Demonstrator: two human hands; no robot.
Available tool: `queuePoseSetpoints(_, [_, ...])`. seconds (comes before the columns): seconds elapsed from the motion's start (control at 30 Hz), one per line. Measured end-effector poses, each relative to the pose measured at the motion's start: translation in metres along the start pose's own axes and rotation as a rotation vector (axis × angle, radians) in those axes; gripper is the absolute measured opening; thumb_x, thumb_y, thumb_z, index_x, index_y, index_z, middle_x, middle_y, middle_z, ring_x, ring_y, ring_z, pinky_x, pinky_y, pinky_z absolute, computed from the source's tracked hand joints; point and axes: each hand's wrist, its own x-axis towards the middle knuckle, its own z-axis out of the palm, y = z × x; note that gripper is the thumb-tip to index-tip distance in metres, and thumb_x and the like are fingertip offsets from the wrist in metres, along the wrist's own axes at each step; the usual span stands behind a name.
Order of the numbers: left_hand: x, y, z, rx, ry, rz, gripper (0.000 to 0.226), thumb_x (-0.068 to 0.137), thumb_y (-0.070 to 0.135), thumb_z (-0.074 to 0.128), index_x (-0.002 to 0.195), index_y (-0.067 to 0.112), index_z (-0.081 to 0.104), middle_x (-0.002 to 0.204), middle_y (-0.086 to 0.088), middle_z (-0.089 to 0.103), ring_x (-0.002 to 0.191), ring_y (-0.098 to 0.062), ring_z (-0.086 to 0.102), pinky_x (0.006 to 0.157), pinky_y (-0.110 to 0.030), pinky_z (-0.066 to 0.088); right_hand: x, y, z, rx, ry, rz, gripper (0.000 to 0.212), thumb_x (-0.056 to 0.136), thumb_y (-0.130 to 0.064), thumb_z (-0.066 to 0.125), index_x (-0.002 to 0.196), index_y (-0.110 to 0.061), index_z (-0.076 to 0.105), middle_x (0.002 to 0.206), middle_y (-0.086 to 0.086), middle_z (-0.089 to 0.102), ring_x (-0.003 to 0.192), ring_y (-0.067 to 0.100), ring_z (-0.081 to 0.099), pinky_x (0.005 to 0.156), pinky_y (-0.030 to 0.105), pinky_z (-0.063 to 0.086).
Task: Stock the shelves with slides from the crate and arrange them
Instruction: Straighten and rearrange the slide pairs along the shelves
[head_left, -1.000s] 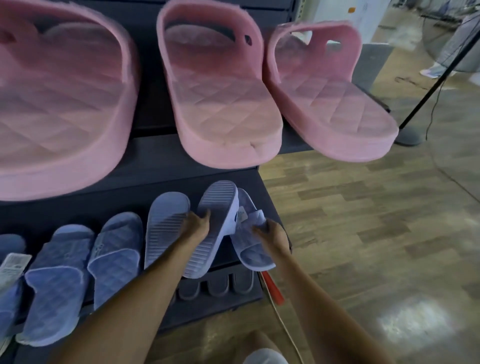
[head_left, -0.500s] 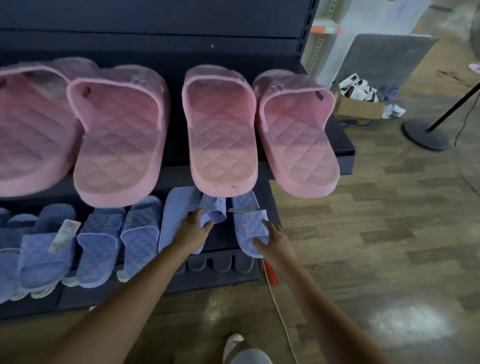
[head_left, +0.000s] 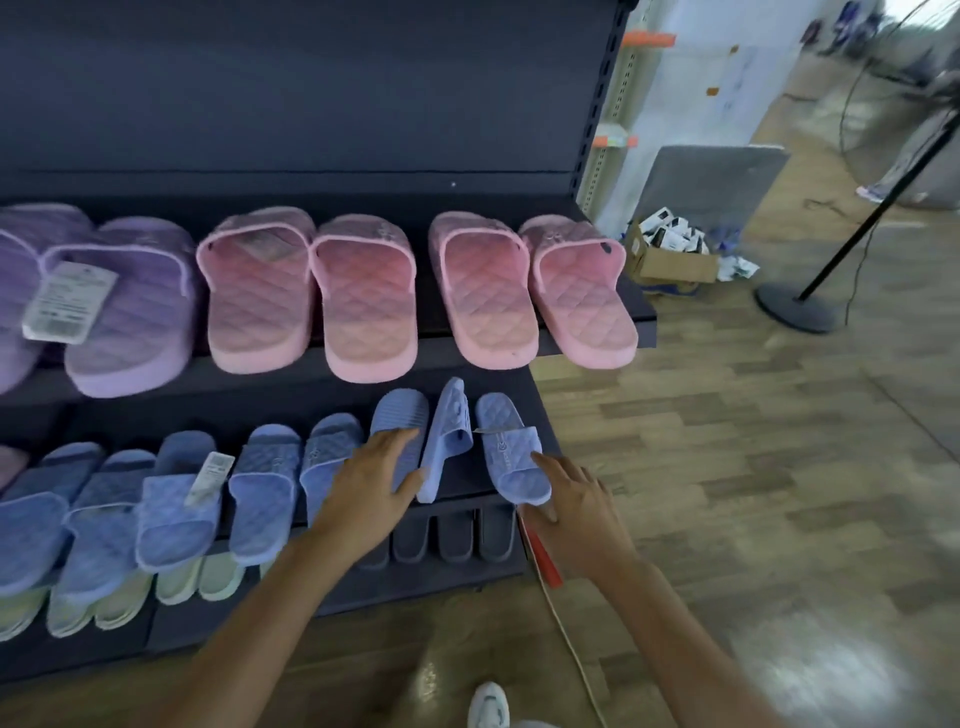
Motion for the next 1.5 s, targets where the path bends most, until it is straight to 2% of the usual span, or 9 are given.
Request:
queuePoseSetpoints(0.1, [-0.028, 0.002, -0.020, 0.047, 0.010, 0.062, 0.052, 0.093, 0.032, 0.053, 0.140, 0.015, 0.037, 0.145, -0.003, 0.038, 0.127, -0.024, 0.042, 0.102, -0.033, 0.034, -0.028, -0.018, -0.004, 0.009, 0.058, 0.000, 0.082, 0.071, -0.063, 0.026, 0.140, -0.021, 0.037, 0.139, -0.003, 0.044, 0.125, 0.023, 0.044, 0.100, 0.036, 0.035])
queuePoseSetpoints(0.2, [-0.046, 0.002, -0.039, 0.060, 0.047, 0.141, 0.067, 0.084, 0.053, 0.042, 0.138, 0.015, 0.040, 0.140, -0.003, 0.043, 0.126, -0.024, 0.044, 0.101, -0.036, 0.038, -0.043, -0.030, -0.009, 0.001, 0.135, -0.028, 0.078, 0.072, -0.062, 0.029, 0.137, -0.022, 0.043, 0.136, -0.004, 0.048, 0.122, 0.021, 0.047, 0.097, 0.033, 0.036])
queuePoseSetpoints(0.47, [-0.058, 0.022, -0.079, 0.066, 0.215, 0.253, 0.074, 0.079, 0.059, 0.032, 0.139, 0.015, 0.040, 0.138, -0.001, 0.045, 0.124, -0.022, 0.045, 0.102, -0.034, 0.036, -0.057, -0.060, -0.054, -0.031, 0.278, -0.077, 0.081, 0.067, -0.061, 0.024, 0.136, -0.024, 0.043, 0.139, -0.004, 0.044, 0.124, 0.019, 0.045, 0.090, 0.022, 0.026])
queuePoseSetpoints(0.7, [-0.039, 0.049, -0.102, 0.056, 0.240, 0.312, 0.078, 0.074, 0.062, 0.026, 0.138, 0.020, 0.040, 0.136, 0.005, 0.045, 0.122, -0.017, 0.044, 0.101, -0.029, 0.036, -0.037, -0.062, -0.086, -0.059, 0.351, -0.118, 0.071, 0.075, -0.055, 0.037, 0.135, -0.019, 0.046, 0.138, 0.000, 0.046, 0.124, 0.022, 0.046, 0.096, 0.033, 0.037])
queuePoseSetpoints(0.93, [0.004, 0.075, -0.109, 0.042, 0.291, 0.356, 0.050, 0.091, 0.030, 0.055, 0.138, 0.020, 0.040, 0.137, 0.005, 0.044, 0.122, -0.014, 0.046, 0.099, -0.028, 0.040, 0.010, -0.048, -0.121, -0.014, 0.421, -0.180, 0.069, 0.073, -0.054, 0.039, 0.129, -0.016, 0.052, 0.131, 0.004, 0.052, 0.114, 0.027, 0.052, 0.090, 0.037, 0.042])
queuePoseSetpoints(1.1, [0.046, 0.093, -0.099, 0.092, 0.330, 0.354, 0.049, 0.090, 0.025, 0.058, 0.136, 0.018, 0.042, 0.132, 0.008, 0.046, 0.117, -0.009, 0.048, 0.094, -0.009, 0.025, 0.056, -0.028, -0.143, 0.014, 0.432, -0.225, 0.061, 0.076, -0.045, 0.046, 0.129, -0.015, 0.048, 0.124, 0.003, 0.053, 0.109, 0.027, 0.051, 0.088, 0.038, 0.044])
queuePoseSetpoints(1.2, [0.069, 0.105, -0.093, 0.128, 0.353, 0.329, 0.048, 0.090, 0.030, 0.056, 0.135, 0.019, 0.043, 0.134, 0.007, 0.047, 0.121, -0.008, 0.045, 0.090, -0.002, 0.019, 0.085, -0.013, -0.156, 0.029, 0.475, -0.280, 0.073, 0.070, -0.051, 0.035, 0.132, -0.012, 0.046, 0.128, 0.007, 0.052, 0.110, 0.028, 0.052, 0.089, 0.037, 0.044])
queuePoseSetpoints(1.4, [0.115, 0.126, -0.083, 0.143, 0.389, 0.290, 0.069, 0.078, 0.055, 0.033, 0.128, 0.011, 0.052, 0.129, -0.007, 0.054, 0.119, -0.023, 0.051, 0.098, -0.027, 0.038, 0.141, 0.014, -0.174, 0.106, 0.432, -0.289, 0.080, 0.070, -0.057, 0.034, 0.137, -0.014, 0.041, 0.128, 0.007, 0.052, 0.114, 0.024, 0.050, 0.080, 0.027, 0.039])
queuePoseSetpoints(1.5, [0.134, 0.127, -0.077, 0.171, 0.392, 0.224, 0.070, 0.077, 0.055, 0.033, 0.125, 0.008, 0.055, 0.127, -0.010, 0.055, 0.117, -0.027, 0.052, 0.099, -0.037, 0.040, 0.165, 0.027, -0.170, 0.170, 0.380, -0.277, 0.059, 0.084, -0.048, 0.052, 0.131, -0.012, 0.049, 0.123, 0.008, 0.055, 0.108, 0.024, 0.054, 0.077, 0.021, 0.035])
